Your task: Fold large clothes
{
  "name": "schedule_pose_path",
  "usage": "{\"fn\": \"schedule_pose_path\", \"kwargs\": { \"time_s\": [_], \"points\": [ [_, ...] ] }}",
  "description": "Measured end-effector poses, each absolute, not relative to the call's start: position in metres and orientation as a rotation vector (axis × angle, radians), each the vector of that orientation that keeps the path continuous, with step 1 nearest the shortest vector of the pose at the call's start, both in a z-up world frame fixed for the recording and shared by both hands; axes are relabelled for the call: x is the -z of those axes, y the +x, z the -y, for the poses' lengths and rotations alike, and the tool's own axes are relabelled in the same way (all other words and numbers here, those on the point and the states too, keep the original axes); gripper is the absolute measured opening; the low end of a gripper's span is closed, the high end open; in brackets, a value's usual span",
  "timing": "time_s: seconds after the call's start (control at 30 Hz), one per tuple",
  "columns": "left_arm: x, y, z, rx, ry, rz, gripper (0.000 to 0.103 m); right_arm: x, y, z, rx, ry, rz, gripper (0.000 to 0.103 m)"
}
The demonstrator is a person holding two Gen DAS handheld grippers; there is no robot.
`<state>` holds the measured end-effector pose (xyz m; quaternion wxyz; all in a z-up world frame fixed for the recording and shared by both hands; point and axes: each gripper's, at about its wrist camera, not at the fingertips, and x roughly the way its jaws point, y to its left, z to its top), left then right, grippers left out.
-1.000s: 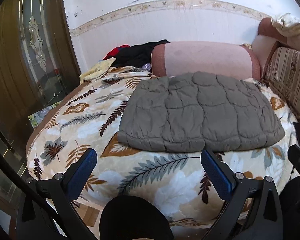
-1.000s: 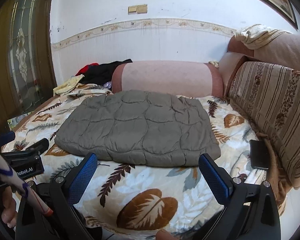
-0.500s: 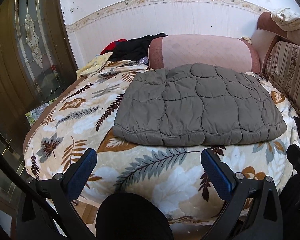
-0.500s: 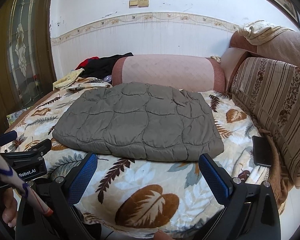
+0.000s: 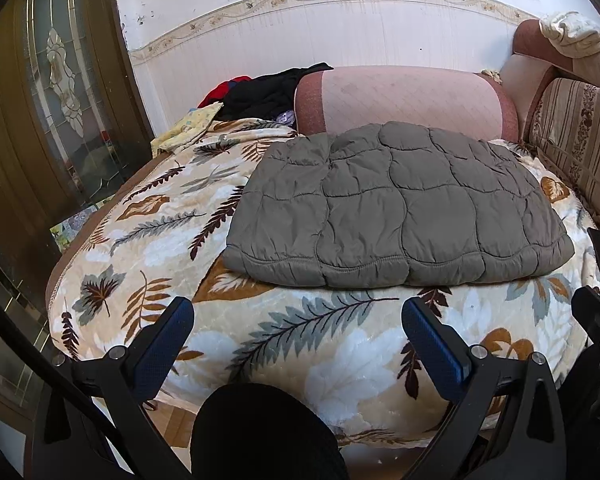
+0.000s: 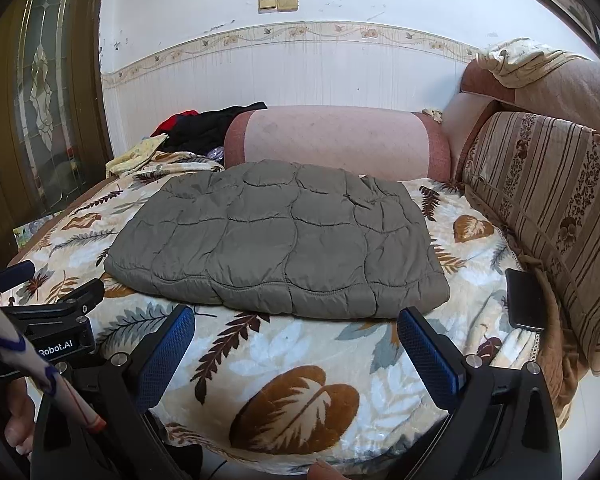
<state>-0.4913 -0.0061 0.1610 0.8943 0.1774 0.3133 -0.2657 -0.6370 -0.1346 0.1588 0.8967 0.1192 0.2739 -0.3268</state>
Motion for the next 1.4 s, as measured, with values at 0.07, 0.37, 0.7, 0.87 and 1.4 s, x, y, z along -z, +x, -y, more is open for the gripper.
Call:
{"fn": "schedule_pose_path", "kwargs": {
  "time_s": [0.07,0.37,0.7,0.87,1.4],
  "points": [
    [-0.1610,-0.4916,0.0067,0.550,0.368,-0.650,0.103,-0.1587,-0.6375,0.1350,0.678,0.248,-0.567,0.103],
    [-0.1597,-0.4921,0.0063,0.546,0.375,-0.649,0.103,-0.1558,-0.6369,0.1360,0.676,0.250,-0.569,0.103],
    [-0.1563,-0.4909,0.0048,0.546,0.381,-0.655,0.103,-0.1553,-0.6366,0.1359,0.676,0.253,-0.574,0.103],
    [-0.1548,-0.4895,0.0033,0.545,0.382,-0.663,0.103,-0.1531,-0.6357,0.1358,0.675,0.252,-0.580,0.103],
    [-0.1535,-0.4880,0.0026,0.542,0.385,-0.668,0.103,-0.1504,-0.6360,0.1361,0.673,0.257,-0.584,0.103]
  ]
}}
